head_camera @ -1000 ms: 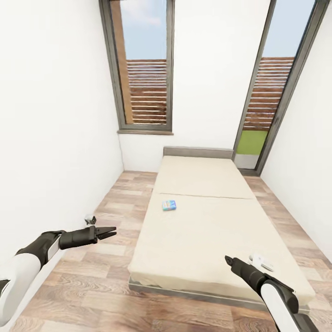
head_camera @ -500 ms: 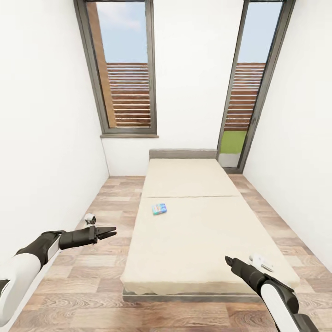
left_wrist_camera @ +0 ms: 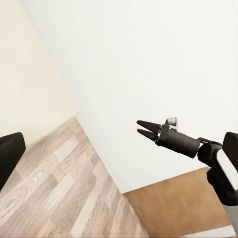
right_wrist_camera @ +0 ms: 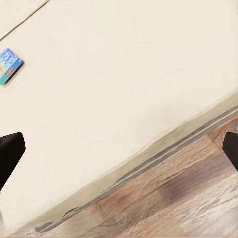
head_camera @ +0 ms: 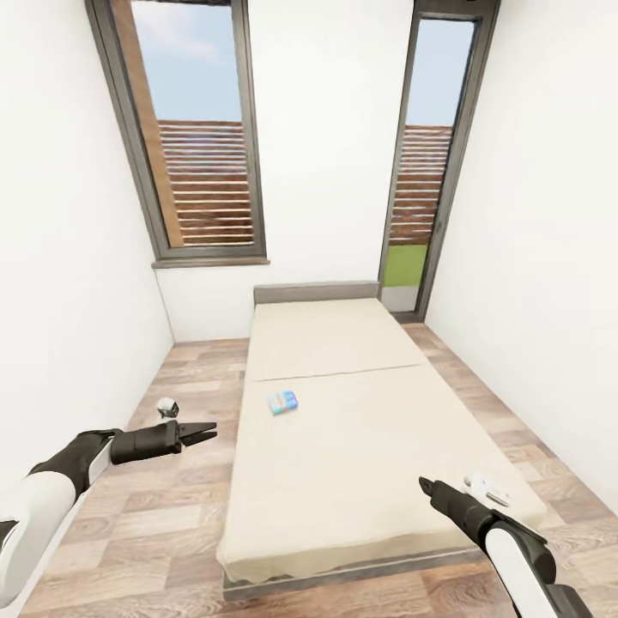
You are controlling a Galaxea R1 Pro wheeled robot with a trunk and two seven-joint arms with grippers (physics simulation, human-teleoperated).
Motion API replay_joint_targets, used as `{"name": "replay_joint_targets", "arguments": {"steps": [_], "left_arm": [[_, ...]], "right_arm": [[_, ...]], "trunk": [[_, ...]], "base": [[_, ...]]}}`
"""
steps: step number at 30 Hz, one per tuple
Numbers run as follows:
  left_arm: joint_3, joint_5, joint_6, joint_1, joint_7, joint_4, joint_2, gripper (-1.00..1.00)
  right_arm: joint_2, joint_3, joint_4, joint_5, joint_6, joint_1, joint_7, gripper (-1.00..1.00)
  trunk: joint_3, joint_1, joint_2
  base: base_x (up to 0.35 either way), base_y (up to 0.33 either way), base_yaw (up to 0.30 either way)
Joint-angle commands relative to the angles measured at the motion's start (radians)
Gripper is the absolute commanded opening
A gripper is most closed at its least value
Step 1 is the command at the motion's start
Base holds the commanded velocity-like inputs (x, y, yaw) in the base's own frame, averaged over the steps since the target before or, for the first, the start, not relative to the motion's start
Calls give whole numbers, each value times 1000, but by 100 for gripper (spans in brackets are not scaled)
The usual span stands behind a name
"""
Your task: Put all the toys in the child's room - the three board games (two on the bed and one on the table), the two jigsaw puzzles on the table, and the tennis ball on the table - inside the toy box on the table in the child's room.
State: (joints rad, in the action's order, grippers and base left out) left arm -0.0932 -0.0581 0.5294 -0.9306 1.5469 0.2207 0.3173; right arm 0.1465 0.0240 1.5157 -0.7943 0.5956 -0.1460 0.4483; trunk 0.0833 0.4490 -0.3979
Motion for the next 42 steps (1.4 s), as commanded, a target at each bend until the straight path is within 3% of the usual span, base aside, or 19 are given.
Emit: {"name": "replay_joint_targets", "arguments": {"steps": [1, 13, 32, 42], "left_arm": [[-2, 1, 11, 0, 4, 0, 0, 100], [0, 1, 11, 0, 5, 0, 0, 100], [0, 1, 11, 0, 5, 0, 0, 100], [0, 1, 11, 0, 4, 0, 0, 100]], "right_arm": [[1, 2, 1, -9, 1, -1, 10, 100], [1, 2, 1, -9, 1, -1, 10, 100], [1, 2, 1, -8, 1, -1, 10, 100], [1, 2, 1, -9, 1, -1, 10, 100]], "trunk": [[1, 1, -2], [-10, 1, -2], [-11, 1, -2], [-11, 1, -2]], "base": [[208, 236, -244], [130, 256, -233], [4, 84, -37], [0, 251, -234]]}}
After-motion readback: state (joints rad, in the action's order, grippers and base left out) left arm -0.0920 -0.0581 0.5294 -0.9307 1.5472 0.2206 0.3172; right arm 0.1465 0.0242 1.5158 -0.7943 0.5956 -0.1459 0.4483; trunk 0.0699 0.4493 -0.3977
